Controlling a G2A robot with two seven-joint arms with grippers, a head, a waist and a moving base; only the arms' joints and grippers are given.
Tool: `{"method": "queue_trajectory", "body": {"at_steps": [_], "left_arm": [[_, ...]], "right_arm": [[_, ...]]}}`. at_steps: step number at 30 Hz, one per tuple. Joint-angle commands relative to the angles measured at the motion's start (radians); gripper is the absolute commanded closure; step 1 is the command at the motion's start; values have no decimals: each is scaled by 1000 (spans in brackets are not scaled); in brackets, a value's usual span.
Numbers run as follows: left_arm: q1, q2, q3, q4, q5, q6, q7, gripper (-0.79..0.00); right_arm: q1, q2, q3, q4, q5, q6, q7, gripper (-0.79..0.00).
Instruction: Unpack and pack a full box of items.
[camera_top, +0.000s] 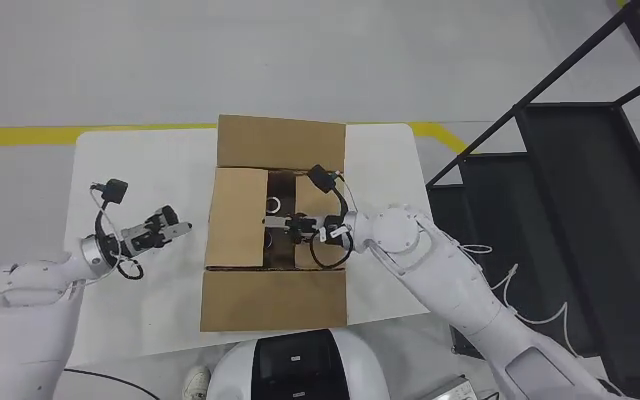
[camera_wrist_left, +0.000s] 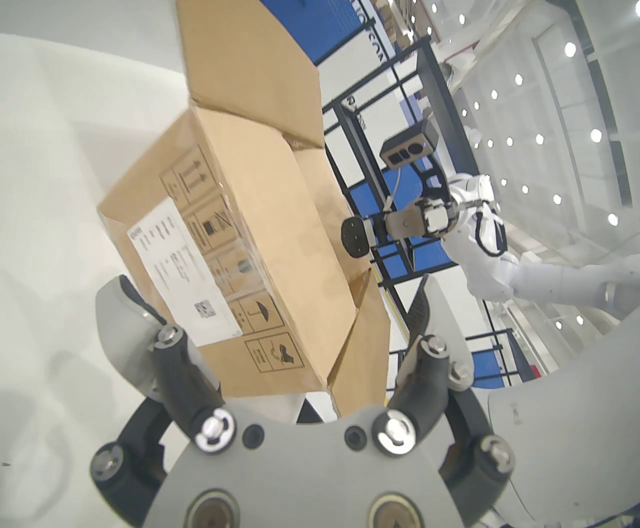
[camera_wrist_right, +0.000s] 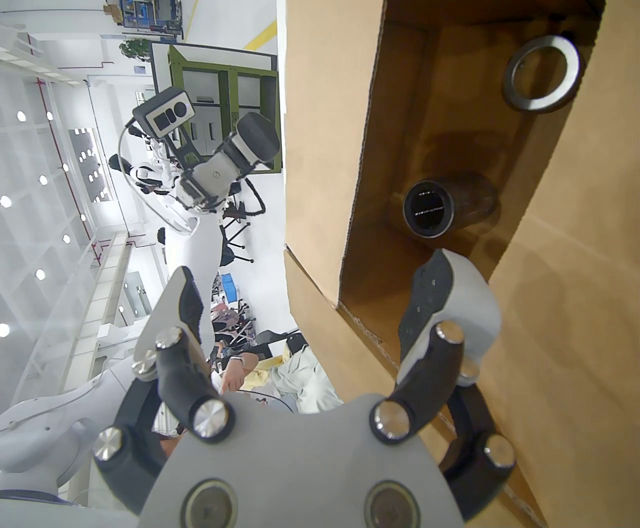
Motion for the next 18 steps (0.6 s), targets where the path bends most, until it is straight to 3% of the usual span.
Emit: {"method": "queue_trajectory", "body": {"at_steps": [1, 13, 18], "left_arm": [[1, 0, 0, 0, -1, 0, 2, -785], [9, -1, 21, -21, 40, 33, 34, -785], [9, 14, 71, -73, -60, 76, -74, -785]], "right_arm": [[-1, 0, 1, -1, -1, 1, 0, -785], [0, -7, -16, 16, 34, -27, 17, -785], [81, -39, -90, 103, 79, -30, 31, -785]]}}
